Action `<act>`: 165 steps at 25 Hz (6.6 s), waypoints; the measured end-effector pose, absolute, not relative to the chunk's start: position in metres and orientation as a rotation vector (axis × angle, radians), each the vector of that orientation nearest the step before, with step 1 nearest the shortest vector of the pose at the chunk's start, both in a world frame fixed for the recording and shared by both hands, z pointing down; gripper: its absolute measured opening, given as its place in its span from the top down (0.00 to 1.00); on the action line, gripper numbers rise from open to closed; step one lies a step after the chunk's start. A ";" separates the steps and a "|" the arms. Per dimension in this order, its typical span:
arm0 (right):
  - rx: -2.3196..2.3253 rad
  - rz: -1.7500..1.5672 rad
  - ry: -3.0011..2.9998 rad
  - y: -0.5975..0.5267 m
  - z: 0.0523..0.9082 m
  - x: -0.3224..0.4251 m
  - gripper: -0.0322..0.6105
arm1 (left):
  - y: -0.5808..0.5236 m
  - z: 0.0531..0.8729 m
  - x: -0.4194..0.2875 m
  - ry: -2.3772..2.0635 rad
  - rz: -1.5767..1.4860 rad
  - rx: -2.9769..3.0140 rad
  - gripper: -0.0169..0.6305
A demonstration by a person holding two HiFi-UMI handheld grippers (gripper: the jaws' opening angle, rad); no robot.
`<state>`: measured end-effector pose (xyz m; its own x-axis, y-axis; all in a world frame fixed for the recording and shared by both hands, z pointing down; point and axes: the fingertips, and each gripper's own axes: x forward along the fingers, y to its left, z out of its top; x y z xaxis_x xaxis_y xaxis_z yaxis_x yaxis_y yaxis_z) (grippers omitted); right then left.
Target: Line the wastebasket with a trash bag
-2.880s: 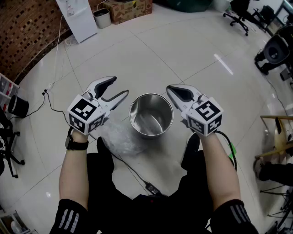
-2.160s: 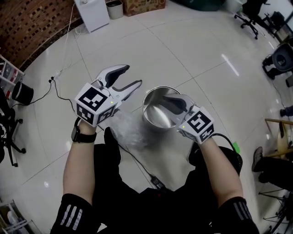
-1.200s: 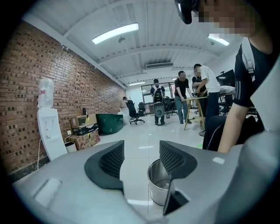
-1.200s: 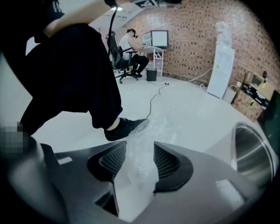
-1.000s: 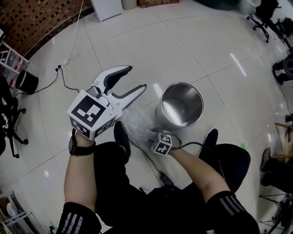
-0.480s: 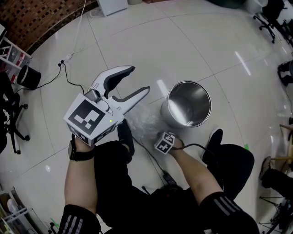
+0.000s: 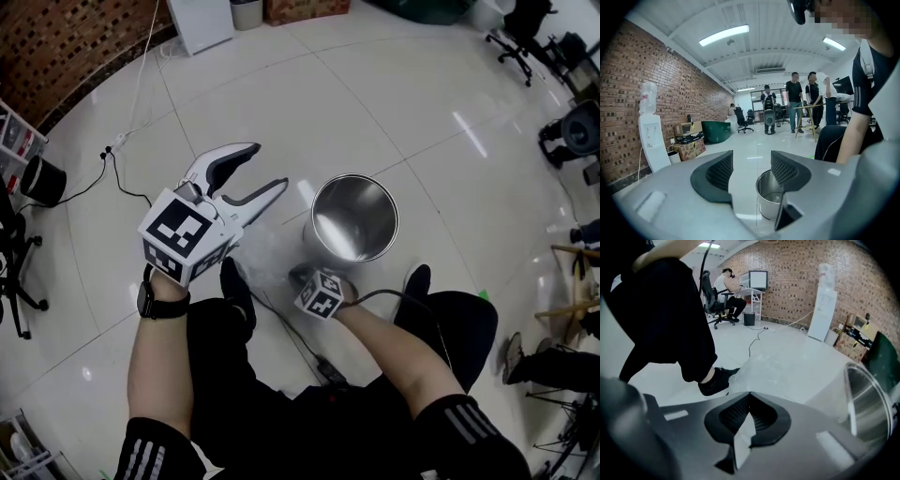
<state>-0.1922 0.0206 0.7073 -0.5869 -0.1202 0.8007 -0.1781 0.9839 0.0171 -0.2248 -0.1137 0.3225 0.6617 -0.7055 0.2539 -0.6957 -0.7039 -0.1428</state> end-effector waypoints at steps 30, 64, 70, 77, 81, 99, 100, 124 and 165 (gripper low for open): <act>1.017 -0.159 -2.504 -0.161 0.358 0.006 0.94 | -0.144 0.315 -0.131 1.014 -0.476 -2.874 0.59; 1.082 -0.608 -2.439 -0.205 0.262 0.050 0.94 | -0.148 0.391 -0.048 0.739 -0.876 -2.964 0.61; 0.555 -0.634 -2.308 -0.138 0.373 0.008 0.94 | -0.145 0.405 -0.061 0.782 -0.898 -2.945 0.61; 0.286 -0.387 -2.323 -0.102 0.448 -0.022 0.94 | -0.143 0.390 -0.062 0.740 -0.814 -3.087 0.60; 0.246 -0.371 -2.351 -0.093 0.460 -0.041 0.94 | -0.133 0.391 -0.054 0.645 -0.788 -3.196 0.60; 0.067 -0.479 -2.420 -0.056 0.462 -0.083 0.94 | -0.132 0.426 -0.060 0.690 -1.029 -3.169 0.98; 0.065 -0.480 -2.419 -0.055 0.462 -0.083 0.94 | -0.135 0.425 -0.062 0.713 -1.026 -3.164 0.98; -0.027 -0.465 -2.458 -0.041 0.459 -0.082 0.83 | -0.134 0.439 -0.077 0.751 -1.153 -3.149 0.98; 0.731 0.243 -2.192 -0.203 0.539 0.058 0.94 | -0.162 0.414 -0.158 1.092 -1.079 -3.006 0.98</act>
